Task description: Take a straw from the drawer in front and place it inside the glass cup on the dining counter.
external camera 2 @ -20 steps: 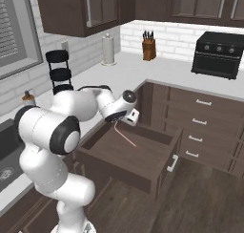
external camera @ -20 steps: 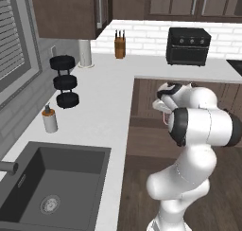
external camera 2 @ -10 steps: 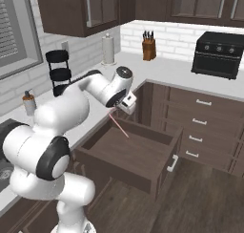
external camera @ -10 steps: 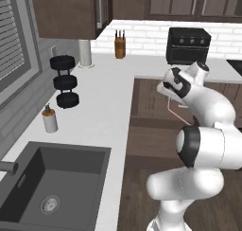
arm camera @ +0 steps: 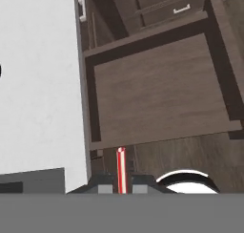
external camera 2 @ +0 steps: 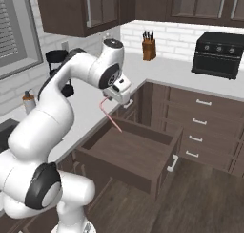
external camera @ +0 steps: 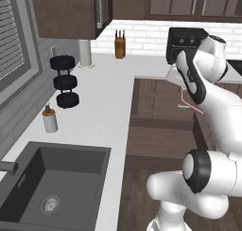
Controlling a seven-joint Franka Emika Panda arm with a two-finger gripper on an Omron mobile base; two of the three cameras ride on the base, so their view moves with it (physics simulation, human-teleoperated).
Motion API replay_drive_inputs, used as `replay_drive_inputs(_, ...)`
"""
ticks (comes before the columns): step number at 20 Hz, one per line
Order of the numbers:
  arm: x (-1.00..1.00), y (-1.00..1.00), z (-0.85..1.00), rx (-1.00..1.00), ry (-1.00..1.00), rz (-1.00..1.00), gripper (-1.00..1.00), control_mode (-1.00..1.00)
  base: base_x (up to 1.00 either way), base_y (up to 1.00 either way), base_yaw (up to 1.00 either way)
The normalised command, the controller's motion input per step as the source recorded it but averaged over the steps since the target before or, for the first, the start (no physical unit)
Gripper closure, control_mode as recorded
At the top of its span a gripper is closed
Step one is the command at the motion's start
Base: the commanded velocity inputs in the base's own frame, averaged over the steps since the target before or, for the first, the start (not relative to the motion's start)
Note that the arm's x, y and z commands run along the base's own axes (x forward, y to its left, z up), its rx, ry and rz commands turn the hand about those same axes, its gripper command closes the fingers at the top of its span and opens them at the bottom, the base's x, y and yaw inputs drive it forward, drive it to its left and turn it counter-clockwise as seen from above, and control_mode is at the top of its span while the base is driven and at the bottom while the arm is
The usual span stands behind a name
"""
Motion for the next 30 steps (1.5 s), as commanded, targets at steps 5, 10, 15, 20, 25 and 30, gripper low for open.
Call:
replay_drive_inputs(5,-0.59,0.00,0.33,-0.13,0.18,0.00,1.00,-1.00,0.00,0.00,0.00)
replay_drive_inputs(10,-0.36,-0.02,0.00,-0.10,0.16,0.03,1.00,-1.00,0.00,0.00,0.00)
replay_drive_inputs(15,-0.37,0.00,0.00,-0.04,0.05,0.00,1.00,1.00,-0.40,-0.06,0.00)
replay_drive_inputs(20,0.00,0.00,0.00,0.00,0.00,0.00,1.00,1.00,-1.00,-0.56,-0.11)
replay_drive_inputs(25,0.00,0.00,0.00,0.00,0.00,0.00,1.00,1.00,-0.67,-0.98,-0.39)
replay_drive_inputs(30,0.00,0.00,0.00,0.00,0.00,0.00,1.00,1.00,-0.01,-1.00,-0.54)
